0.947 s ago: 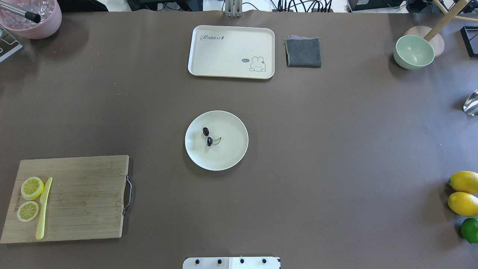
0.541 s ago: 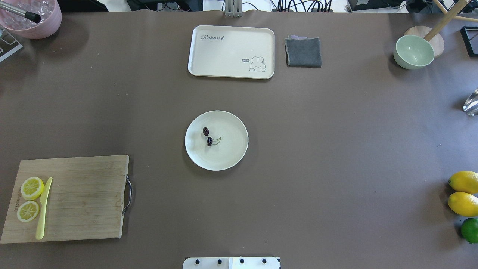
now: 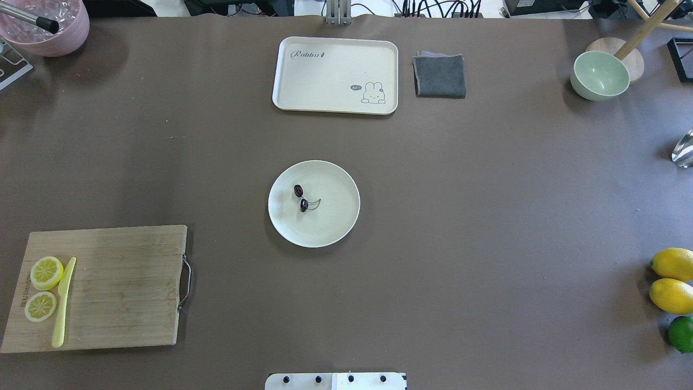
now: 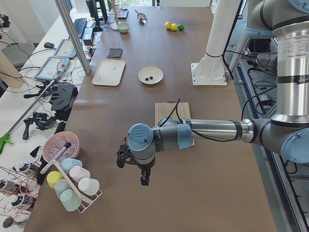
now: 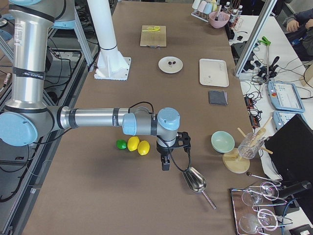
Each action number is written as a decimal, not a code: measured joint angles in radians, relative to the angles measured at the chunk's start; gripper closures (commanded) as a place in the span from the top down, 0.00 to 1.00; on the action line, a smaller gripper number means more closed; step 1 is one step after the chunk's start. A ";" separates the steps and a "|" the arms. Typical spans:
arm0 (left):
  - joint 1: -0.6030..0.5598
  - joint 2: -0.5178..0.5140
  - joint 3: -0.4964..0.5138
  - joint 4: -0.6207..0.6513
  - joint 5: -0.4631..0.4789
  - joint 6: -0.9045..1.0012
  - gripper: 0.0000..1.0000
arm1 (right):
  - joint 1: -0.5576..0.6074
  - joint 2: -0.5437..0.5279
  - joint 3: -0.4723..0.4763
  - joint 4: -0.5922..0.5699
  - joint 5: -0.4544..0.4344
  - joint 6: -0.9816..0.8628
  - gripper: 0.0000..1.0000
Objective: Place red cherry on plate
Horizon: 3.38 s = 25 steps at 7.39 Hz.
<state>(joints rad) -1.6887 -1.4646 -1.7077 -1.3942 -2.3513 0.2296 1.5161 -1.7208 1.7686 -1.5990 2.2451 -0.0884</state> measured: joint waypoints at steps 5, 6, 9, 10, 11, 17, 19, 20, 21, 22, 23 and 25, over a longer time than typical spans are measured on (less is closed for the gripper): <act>-0.002 0.003 -0.028 -0.026 0.063 -0.001 0.98 | -0.001 0.003 0.003 0.002 0.005 0.000 1.00; -0.002 0.003 -0.029 -0.027 0.064 -0.001 0.98 | -0.001 0.003 0.005 0.002 0.005 -0.001 1.00; -0.003 0.005 -0.042 -0.028 0.064 -0.001 0.98 | -0.001 0.003 0.009 0.003 0.008 -0.002 1.00; -0.011 0.005 -0.055 -0.028 0.064 -0.001 0.98 | -0.001 0.003 0.010 0.006 0.010 -0.001 1.00; -0.028 0.005 -0.070 -0.028 0.064 -0.001 0.98 | -0.001 0.002 0.010 0.010 0.012 0.002 1.00; -0.052 0.009 -0.077 -0.026 0.065 0.000 0.98 | -0.001 0.001 0.011 0.014 0.013 0.001 1.00; -0.051 0.009 -0.076 -0.025 0.066 -0.001 0.98 | -0.001 0.003 0.012 0.014 0.013 0.002 1.00; -0.051 0.009 -0.076 -0.025 0.065 -0.001 0.98 | -0.001 0.002 0.012 0.014 0.012 0.002 1.00; -0.051 0.009 -0.075 -0.025 0.065 -0.001 0.98 | -0.001 0.002 0.012 0.014 0.013 0.002 1.00; -0.051 0.009 -0.075 -0.025 0.065 -0.001 0.98 | -0.001 0.002 0.012 0.014 0.013 0.002 1.00; -0.051 0.009 -0.075 -0.025 0.065 -0.001 0.98 | -0.001 0.002 0.012 0.014 0.013 0.002 1.00; -0.051 0.009 -0.074 -0.025 0.065 -0.001 0.98 | -0.001 0.003 0.013 0.014 0.012 0.003 1.00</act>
<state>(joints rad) -1.7395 -1.4558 -1.7815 -1.4194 -2.2858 0.2286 1.5156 -1.7181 1.7814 -1.5846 2.2567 -0.0859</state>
